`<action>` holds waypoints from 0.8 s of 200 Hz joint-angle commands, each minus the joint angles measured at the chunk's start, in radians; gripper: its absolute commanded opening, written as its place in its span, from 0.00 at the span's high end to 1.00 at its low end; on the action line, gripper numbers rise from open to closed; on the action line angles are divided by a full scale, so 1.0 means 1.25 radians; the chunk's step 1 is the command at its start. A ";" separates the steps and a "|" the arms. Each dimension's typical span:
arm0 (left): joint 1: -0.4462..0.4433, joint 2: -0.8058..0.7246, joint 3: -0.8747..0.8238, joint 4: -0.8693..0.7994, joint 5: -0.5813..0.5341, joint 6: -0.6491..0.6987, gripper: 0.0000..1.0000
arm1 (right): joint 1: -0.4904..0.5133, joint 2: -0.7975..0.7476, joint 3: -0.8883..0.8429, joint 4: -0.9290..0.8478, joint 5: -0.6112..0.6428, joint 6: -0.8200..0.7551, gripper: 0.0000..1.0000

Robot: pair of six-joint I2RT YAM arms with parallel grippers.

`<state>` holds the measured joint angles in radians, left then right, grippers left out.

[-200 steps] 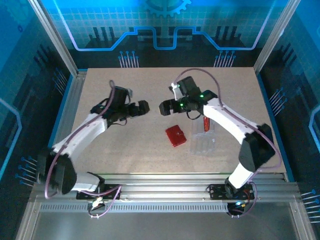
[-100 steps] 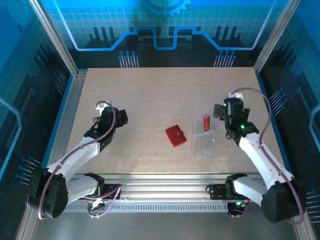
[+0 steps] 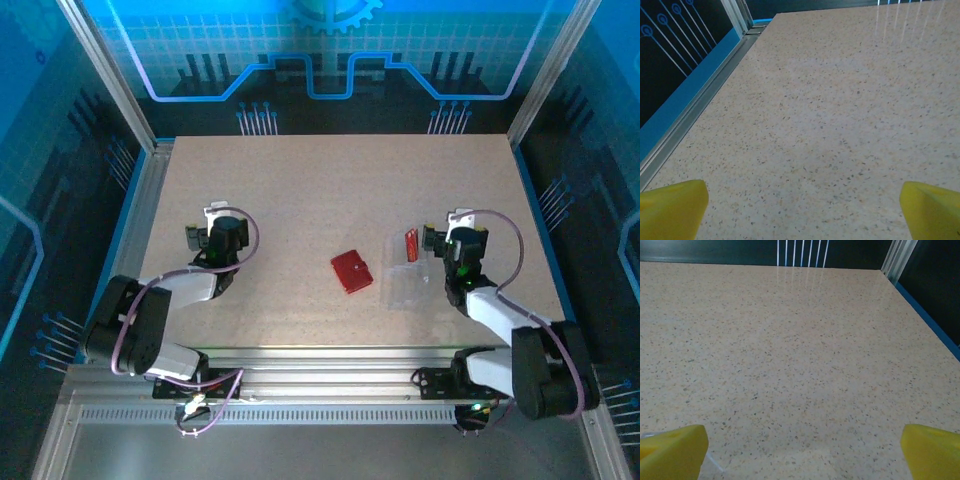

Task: Put the credit cards into the card holder

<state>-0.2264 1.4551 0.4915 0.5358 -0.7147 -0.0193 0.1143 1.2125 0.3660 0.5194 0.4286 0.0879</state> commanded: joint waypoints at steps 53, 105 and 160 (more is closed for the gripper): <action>0.081 0.034 -0.089 0.299 0.196 0.029 0.01 | -0.033 0.109 -0.044 0.251 -0.124 -0.014 0.00; 0.118 0.106 -0.150 0.487 0.295 0.032 0.01 | -0.033 0.213 -0.011 0.287 -0.158 -0.028 0.00; 0.124 0.076 -0.107 0.347 0.310 0.012 0.01 | -0.026 0.229 0.031 0.226 -0.183 -0.047 0.00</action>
<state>-0.0830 1.5513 0.3218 0.9886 -0.3634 0.0063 0.0837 1.4666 0.3786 0.9016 0.2260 0.0772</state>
